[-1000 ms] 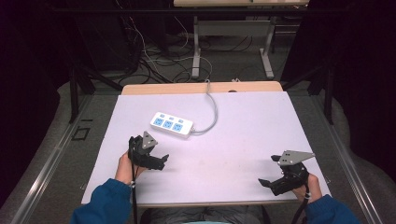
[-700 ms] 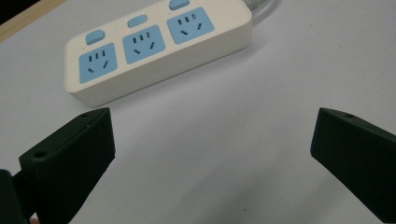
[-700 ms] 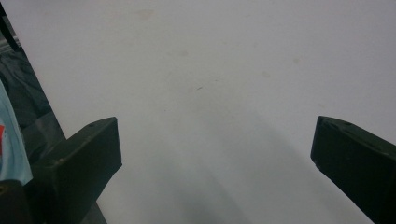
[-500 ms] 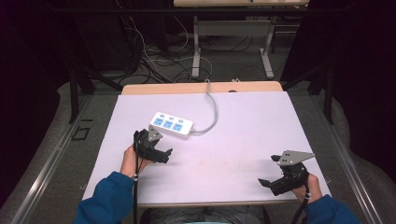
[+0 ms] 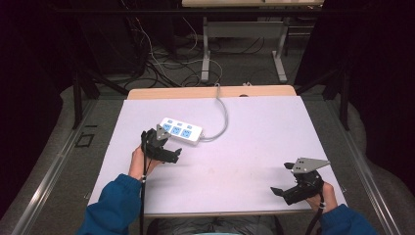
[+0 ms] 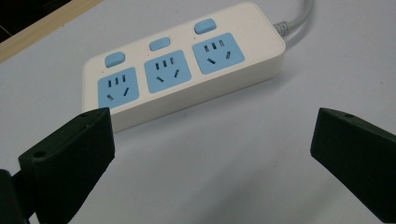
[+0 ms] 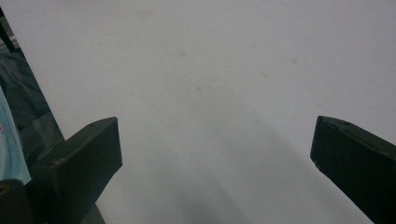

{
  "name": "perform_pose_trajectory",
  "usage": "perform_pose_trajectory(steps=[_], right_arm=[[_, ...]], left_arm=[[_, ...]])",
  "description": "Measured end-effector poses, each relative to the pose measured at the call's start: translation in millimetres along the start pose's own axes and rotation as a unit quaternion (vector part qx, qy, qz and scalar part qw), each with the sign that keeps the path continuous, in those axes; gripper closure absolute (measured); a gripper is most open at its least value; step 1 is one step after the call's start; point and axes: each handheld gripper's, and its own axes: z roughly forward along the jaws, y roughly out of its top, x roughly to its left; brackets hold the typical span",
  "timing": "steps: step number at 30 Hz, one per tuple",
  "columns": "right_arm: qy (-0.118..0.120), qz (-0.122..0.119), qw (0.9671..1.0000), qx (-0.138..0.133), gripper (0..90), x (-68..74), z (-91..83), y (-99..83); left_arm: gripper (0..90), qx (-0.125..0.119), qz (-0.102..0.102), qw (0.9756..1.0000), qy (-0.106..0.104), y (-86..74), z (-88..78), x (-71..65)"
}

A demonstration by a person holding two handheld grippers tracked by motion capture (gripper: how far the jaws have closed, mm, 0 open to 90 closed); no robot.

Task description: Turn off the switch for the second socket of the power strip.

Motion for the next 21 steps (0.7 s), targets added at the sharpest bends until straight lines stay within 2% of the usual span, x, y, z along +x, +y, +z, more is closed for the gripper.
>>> perform_pose_trajectory(steps=[5,7,9,15,16,17,21], right_arm=[[0.001,0.001,1.0,0.001,1.7,0.5,-0.2,0.1],[0.001,0.001,1.0,0.001,1.7,0.5,-0.2,0.2],[-0.001,0.001,1.0,0.001,1.7,0.3,-0.3,0.1],[0.001,-0.004,1.0,0.001,1.7,-0.2,0.3,0.2],[0.003,-0.004,1.0,0.006,1.8,-0.1,-0.4,0.6],[0.001,-0.003,1.0,0.0,1.8,0.3,0.2,0.4],[0.002,-0.004,1.0,0.003,1.7,0.1,0.4,0.4]], left_arm=[[0.0,0.001,-0.002,1.0,0.007,5.4,5.6,5.1],[0.0,-0.001,-0.009,1.0,0.001,7.3,7.1,7.8],[0.0,-0.012,-0.015,0.9998,0.006,8.4,9.4,8.9],[0.3,-0.012,-0.017,0.9997,0.014,12.6,10.5,14.8],[1.7,-0.017,-0.016,0.9996,0.015,12.9,11.4,16.2],[3.7,-0.016,-0.016,0.9995,0.02,13.6,11.3,17.6],[12.3,-0.024,-0.031,0.999,0.023,15.6,13.9,25.5]])
